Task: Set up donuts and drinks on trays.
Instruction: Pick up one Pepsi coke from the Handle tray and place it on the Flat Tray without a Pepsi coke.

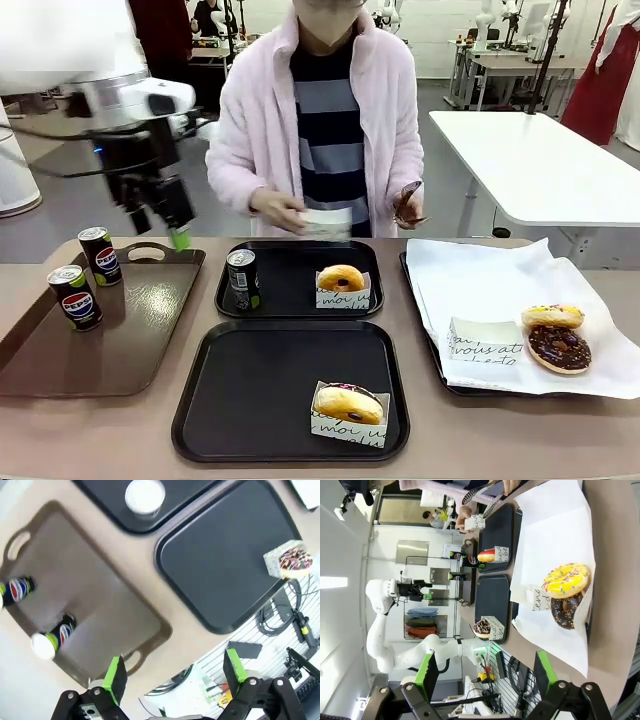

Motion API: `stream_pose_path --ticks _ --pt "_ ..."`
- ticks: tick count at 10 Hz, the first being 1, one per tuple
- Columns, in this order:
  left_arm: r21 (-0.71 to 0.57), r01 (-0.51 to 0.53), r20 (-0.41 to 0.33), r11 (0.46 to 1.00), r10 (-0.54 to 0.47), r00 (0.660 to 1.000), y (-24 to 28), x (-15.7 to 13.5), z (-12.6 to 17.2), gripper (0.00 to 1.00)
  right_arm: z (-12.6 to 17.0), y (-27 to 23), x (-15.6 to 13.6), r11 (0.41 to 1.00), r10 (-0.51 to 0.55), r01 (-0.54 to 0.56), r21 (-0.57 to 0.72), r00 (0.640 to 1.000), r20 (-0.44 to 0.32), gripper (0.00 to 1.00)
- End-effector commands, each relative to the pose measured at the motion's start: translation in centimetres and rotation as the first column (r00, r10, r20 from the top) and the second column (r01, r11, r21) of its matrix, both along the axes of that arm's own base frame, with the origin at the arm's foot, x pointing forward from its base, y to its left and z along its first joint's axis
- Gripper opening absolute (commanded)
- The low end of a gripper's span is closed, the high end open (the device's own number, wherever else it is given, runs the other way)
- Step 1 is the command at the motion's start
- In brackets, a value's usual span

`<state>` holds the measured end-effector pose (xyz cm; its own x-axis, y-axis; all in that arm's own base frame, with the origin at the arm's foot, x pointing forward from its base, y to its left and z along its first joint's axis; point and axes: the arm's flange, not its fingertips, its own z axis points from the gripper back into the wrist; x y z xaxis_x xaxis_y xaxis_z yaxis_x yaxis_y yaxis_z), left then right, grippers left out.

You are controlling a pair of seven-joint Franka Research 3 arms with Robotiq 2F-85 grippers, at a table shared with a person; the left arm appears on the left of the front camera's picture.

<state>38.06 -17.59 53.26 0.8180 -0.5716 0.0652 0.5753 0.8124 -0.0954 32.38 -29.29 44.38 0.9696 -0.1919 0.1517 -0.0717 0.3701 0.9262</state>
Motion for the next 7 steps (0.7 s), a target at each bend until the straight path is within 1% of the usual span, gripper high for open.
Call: stream_pose_path --ticks 1,2,3,4,5,7 --pt "-0.014 -0.009 -0.011 1.0 0.009 1.0 2.4 -1.0 -1.3 1.0 0.2 0.0 -0.1 1.0 0.0 0.0 0.007 1.0 -0.005 1.0" --pt "-0.023 -0.058 0.011 0.998 0.058 0.998 4.1 -4.1 -2.2 1.0 0.2 0.0 -0.1 1.0 0.0 0.0 0.007 1.0 -0.005 1.0" --pt "0.006 -0.066 0.01 0.998 0.066 0.998 5.0 -4.6 -2.3 1.0 0.2 0.0 -0.1 1.0 0.0 0.0 0.007 1.0 -0.005 1.0" --pt "0.075 -0.024 0.045 0.997 0.021 0.999 3.9 -3.3 -1.5 1.0 0.2 0.0 -0.1 1.0 0.0 0.0 0.007 1.0 -0.005 1.0" --pt "0.0 -0.055 -0.018 0.998 0.055 0.998 4.3 -3.2 -2.2 1.0 0.2 0.0 -0.1 1.0 0.0 0.0 0.007 1.0 -0.005 1.0" --pt "0.0 -0.055 -0.018 0.998 0.055 0.998 4.3 -3.2 -2.2 1.0 0.2 0.0 -0.1 1.0 0.0 0.0 0.007 1.0 -0.005 1.0"
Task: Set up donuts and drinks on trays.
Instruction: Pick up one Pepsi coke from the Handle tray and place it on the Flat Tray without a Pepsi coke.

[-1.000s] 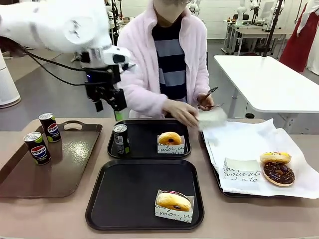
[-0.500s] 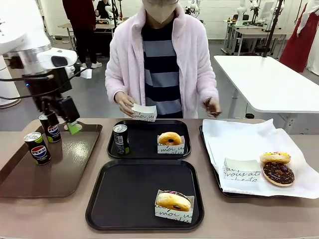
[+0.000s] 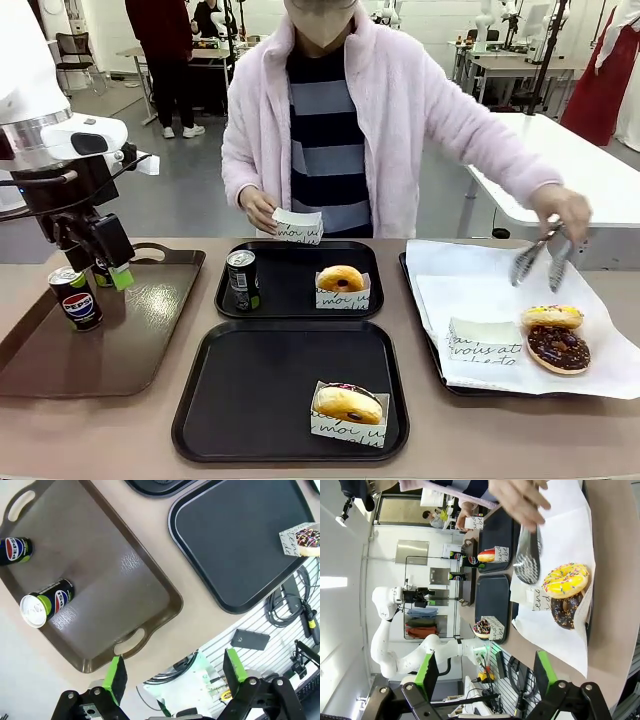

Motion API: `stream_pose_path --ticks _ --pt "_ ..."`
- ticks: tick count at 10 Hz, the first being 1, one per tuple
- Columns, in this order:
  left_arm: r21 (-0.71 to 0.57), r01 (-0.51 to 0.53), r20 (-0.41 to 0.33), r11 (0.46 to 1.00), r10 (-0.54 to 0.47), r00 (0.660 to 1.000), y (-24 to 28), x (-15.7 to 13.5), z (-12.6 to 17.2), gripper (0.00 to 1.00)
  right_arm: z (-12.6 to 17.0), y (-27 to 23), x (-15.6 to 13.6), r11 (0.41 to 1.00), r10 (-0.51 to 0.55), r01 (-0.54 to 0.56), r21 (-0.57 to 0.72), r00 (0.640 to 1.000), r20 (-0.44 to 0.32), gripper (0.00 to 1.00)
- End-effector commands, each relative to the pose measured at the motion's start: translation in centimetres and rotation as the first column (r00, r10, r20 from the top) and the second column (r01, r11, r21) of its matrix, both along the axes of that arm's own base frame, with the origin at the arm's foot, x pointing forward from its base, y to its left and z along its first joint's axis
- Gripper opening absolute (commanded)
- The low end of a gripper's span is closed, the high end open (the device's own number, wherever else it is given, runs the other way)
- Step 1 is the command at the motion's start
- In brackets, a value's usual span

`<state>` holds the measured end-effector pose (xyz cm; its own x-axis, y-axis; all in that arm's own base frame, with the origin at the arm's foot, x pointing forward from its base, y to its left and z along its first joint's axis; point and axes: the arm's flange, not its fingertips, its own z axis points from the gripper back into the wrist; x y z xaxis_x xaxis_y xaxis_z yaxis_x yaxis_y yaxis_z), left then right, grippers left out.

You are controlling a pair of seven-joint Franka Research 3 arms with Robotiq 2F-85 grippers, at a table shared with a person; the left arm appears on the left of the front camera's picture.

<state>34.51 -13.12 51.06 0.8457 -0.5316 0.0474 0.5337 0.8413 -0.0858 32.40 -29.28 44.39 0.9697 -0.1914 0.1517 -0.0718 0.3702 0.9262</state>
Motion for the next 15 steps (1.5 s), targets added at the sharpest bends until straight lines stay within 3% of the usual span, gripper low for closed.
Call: stream_pose_path --ticks 1,2,3,5,6,7,8,9,10,11,14,15 --pt "0.001 0.0 0.004 1.0 -0.001 1.0 0.1 -0.2 0.1 1.0 0.2 0.0 -0.1 1.0 0.0 0.0 0.007 1.0 -0.005 1.0" --pt "-0.023 -0.166 0.122 0.986 0.167 0.978 3.6 -0.5 -0.9 1.0 0.2 0.0 -0.1 1.0 0.0 0.0 0.007 1.0 -0.005 1.0" --pt "-0.066 -0.203 0.124 0.977 0.21 0.97 5.3 1.9 -0.4 1.0 0.2 0.0 -0.1 1.0 0.0 0.0 0.007 1.0 -0.005 1.0" --pt "-0.09 -0.366 0.198 0.926 0.377 0.905 9.7 1.1 -1.2 1.0 0.2 0.0 -0.1 1.0 0.0 0.0 0.007 1.0 -0.005 1.0" --pt "-0.065 -0.42 0.211 0.905 0.423 0.881 10.9 2.7 -0.8 1.0 0.2 0.0 -0.1 1.0 0.0 0.0 0.007 1.0 -0.005 1.0" --pt "-0.007 -0.511 0.227 0.859 0.499 0.836 12.5 3.1 -1.0 1.0 0.2 0.0 -0.1 1.0 0.0 0.0 0.007 1.0 -0.005 1.0" --pt "0.025 -0.566 0.193 0.824 0.551 0.812 13.7 3.8 -1.2 1.0 0.2 0.0 -0.1 1.0 0.0 0.0 0.007 1.0 -0.005 1.0" --pt "0.008 -0.561 0.139 0.828 0.554 0.821 13.7 4.7 -0.9 1.0 0.2 0.0 -0.1 1.0 0.0 0.0 0.007 1.0 -0.005 1.0" --pt "0.014 -0.53 0.055 0.848 0.529 0.847 13.0 3.5 -0.3 1.0 0.2 0.0 -0.1 1.0 0.0 0.0 0.007 1.0 -0.005 1.0" --pt "-0.021 -0.533 0.191 0.846 0.527 0.828 14.8 3.5 -1.2 1.0 0.2 0.0 -0.1 1.0 0.0 0.0 0.007 1.0 -0.005 1.0" --pt "-0.021 -0.533 0.191 0.846 0.527 0.828 14.8 3.5 -1.2 1.0 0.2 0.0 -0.1 1.0 0.0 0.0 0.007 1.0 -0.005 1.0" --pt "-0.01 -0.538 0.159 0.843 0.533 0.831 14.7 3.7 -1.0 1.0 0.2 0.0 -0.1 1.0 0.0 0.0 0.007 1.0 -0.005 1.0"
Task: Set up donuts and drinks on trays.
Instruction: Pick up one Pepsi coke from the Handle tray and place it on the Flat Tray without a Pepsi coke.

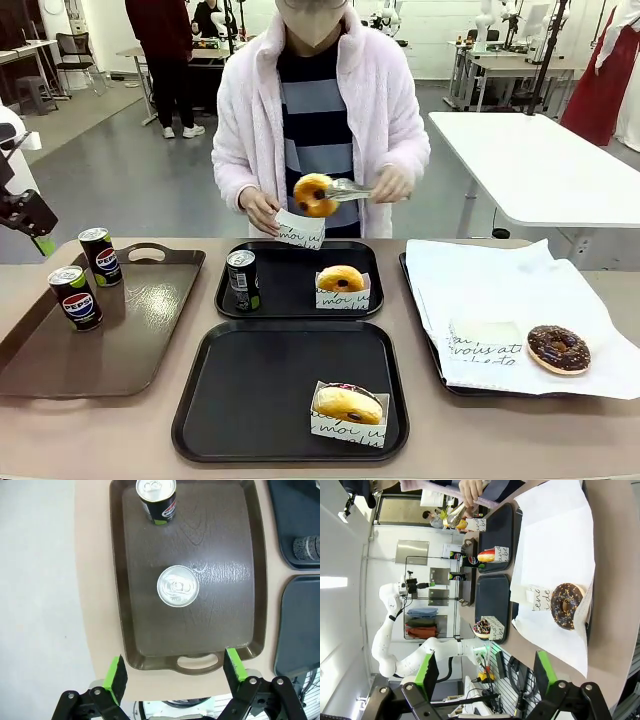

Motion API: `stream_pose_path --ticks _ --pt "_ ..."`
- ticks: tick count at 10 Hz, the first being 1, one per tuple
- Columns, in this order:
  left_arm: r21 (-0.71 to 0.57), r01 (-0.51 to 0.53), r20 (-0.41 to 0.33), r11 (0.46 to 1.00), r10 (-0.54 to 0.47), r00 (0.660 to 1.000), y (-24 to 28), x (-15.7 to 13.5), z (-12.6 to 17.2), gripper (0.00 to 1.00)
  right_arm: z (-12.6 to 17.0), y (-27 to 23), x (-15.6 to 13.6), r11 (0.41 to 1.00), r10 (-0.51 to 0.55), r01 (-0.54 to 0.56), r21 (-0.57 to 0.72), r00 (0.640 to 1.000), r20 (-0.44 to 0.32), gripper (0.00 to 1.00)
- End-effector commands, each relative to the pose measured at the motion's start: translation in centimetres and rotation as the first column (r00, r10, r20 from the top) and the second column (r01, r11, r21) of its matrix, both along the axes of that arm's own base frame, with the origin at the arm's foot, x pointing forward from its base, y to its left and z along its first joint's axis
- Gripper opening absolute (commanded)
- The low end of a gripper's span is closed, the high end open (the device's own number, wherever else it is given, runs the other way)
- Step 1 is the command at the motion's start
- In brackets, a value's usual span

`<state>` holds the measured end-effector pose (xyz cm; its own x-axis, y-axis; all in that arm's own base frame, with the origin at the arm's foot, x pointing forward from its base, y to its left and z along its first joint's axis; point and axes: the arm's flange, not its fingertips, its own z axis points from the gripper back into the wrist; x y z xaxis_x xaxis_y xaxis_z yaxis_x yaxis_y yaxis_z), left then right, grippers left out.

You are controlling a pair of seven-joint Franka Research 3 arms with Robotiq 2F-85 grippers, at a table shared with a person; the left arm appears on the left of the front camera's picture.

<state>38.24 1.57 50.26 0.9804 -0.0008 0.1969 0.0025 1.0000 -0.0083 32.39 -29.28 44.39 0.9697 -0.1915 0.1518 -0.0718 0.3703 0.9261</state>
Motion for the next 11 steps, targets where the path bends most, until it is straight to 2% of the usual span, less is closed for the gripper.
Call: stream_pose_path --ticks 1,4,6,11 --pt "0.021 0.026 -0.042 0.999 -0.025 0.999 -0.8 2.1 -1.7 1.0 0.1 0.0 -0.1 1.0 0.0 0.0 0.007 1.0 -0.005 1.0" --pt "0.033 -0.025 -0.08 0.999 0.027 0.996 -1.9 5.5 -5.2 1.0 0.1 0.0 -0.1 1.0 0.0 0.0 0.007 1.0 -0.005 1.0" --pt "0.062 -0.079 -0.076 0.995 0.083 0.994 -1.5 7.3 -7.4 1.0 0.1 0.0 -0.1 1.0 0.0 0.0 0.007 1.0 -0.005 1.0" --pt "0.045 -0.07 -0.167 0.997 0.076 0.983 -1.5 8.1 -11.0 1.0 0.1 0.0 -0.1 1.0 0.0 0.0 0.007 1.0 -0.005 1.0"
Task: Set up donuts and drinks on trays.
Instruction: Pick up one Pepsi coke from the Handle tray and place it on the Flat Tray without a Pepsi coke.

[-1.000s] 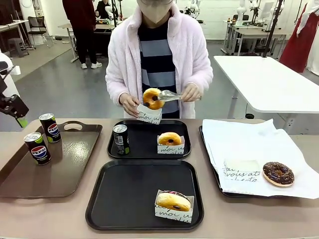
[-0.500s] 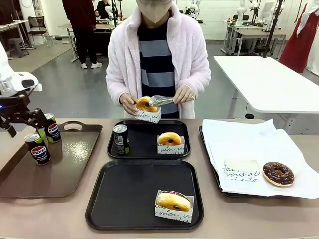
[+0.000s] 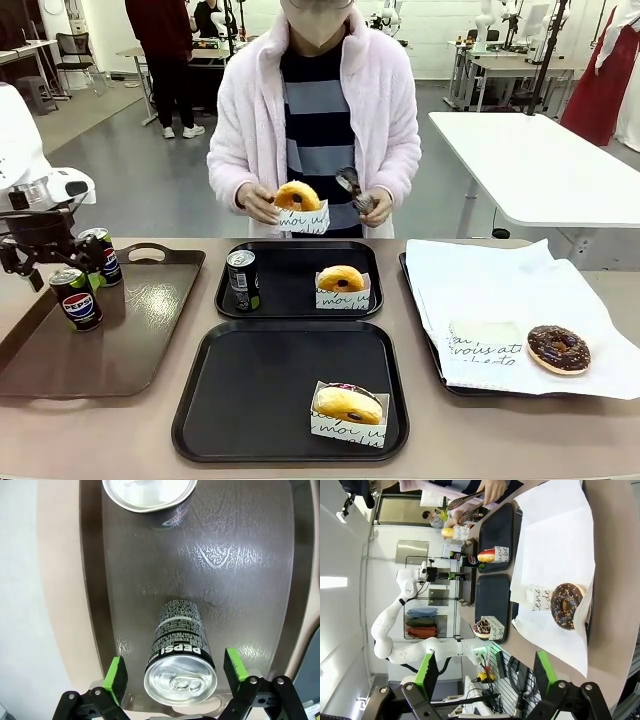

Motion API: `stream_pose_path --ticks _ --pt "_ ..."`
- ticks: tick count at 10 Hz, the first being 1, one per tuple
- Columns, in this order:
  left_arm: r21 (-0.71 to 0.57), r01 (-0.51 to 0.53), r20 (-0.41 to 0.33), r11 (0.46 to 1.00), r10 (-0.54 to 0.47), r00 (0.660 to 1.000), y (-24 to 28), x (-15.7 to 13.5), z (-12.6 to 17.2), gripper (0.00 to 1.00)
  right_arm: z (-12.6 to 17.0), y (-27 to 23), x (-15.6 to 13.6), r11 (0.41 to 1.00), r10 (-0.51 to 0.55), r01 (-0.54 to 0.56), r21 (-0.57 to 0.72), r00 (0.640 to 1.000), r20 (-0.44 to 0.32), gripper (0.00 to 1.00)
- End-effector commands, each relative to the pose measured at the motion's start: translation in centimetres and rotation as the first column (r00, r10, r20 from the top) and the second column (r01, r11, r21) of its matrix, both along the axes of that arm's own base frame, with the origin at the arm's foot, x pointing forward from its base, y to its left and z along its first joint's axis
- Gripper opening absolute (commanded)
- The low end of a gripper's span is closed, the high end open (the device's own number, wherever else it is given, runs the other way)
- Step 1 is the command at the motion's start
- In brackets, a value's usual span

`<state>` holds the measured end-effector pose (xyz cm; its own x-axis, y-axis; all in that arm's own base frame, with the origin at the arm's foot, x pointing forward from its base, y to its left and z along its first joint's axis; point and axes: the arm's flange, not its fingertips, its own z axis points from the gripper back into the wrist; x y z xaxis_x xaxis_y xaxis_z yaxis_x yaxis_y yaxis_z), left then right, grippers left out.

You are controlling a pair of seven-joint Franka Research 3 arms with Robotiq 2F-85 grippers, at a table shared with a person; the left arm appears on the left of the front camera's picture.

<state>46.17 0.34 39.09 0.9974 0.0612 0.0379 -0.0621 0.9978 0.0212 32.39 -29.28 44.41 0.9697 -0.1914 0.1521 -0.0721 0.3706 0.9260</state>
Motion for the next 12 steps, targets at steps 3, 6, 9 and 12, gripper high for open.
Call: stream_pose_path --ticks 3,6,9,12 --pt "-0.01 -0.005 0.0 1.0 0.004 1.0 0.1 0.1 -0.2 0.8 0.1 0.0 -0.1 1.0 0.0 0.0 0.007 1.0 -0.005 1.0" --pt "-0.02 -0.008 -0.007 1.0 0.008 1.0 0.2 0.0 0.1 0.0 0.1 0.0 -0.1 1.0 0.0 0.0 0.007 1.0 -0.005 1.0" --pt "-0.035 -0.02 -0.03 0.999 0.019 0.999 0.3 -0.2 0.4 0.09 0.1 0.0 -0.1 1.0 0.0 0.0 0.007 1.0 -0.005 1.0" --pt "-0.026 -0.03 -0.05 0.999 0.029 0.998 0.1 -1.3 3.0 0.0 0.1 0.0 -0.1 1.0 0.0 0.0 0.007 1.0 -0.005 1.0"
